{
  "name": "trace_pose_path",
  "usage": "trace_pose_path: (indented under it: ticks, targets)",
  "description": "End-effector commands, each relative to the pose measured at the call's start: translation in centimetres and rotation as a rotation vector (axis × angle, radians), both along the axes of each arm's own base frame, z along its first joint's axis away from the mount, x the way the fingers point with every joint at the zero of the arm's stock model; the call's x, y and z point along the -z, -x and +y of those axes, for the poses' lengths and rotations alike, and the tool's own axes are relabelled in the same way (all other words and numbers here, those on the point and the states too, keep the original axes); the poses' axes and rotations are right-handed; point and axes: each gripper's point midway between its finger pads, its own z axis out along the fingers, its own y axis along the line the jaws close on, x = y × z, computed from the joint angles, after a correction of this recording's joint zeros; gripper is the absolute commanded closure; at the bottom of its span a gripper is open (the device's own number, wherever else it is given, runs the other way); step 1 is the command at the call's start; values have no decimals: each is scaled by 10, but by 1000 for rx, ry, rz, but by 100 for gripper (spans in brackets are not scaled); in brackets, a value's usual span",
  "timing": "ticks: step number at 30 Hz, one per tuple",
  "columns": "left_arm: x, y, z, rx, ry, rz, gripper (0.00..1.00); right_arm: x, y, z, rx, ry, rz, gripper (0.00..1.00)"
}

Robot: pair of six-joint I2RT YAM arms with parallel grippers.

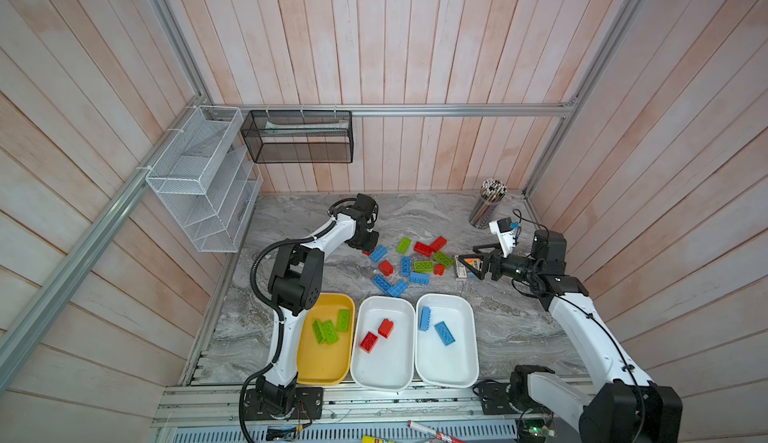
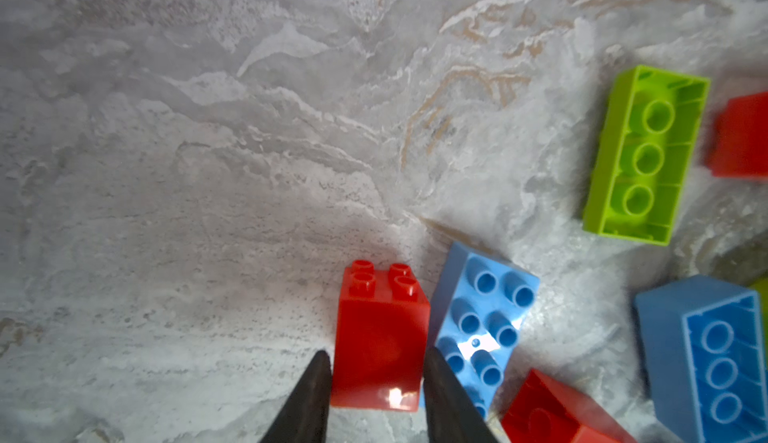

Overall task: Sort the legos into containers by color
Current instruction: 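Move the left gripper back to the pile and grasp another red brick, then carry the red brick into the middle white tub and release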

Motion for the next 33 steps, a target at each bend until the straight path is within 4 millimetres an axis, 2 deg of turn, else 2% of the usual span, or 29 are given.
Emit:
trace_pose_path:
  ticks: [1, 8, 12, 17, 26, 30, 33]
  targets:
    - [-5, -3, -3, 6, 40, 3, 61, 2, 1, -1, -1, -6, 3, 2]
    - [13, -4, 16, -4, -85, 21, 60, 3, 1, -1, -2, -6, 5, 2]
    - [12, -9, 22, -4, -125, 1, 57, 4, 1, -1, -4, -8, 8, 2]
    - [11, -15, 19, -1, -119, -15, 55, 3, 0, -1, -4, -8, 8, 2]
    - [24, -26, 11, 22, -101, -33, 52, 2, -1, -1, -5, -6, 9, 2]
    - [30, -26, 12, 17, -116, -8, 59, 2, -1, -1, -3, -5, 10, 2]
    - [26, -23, 11, 15, -103, -8, 67, 3, -1, -1, -3, -4, 11, 2]
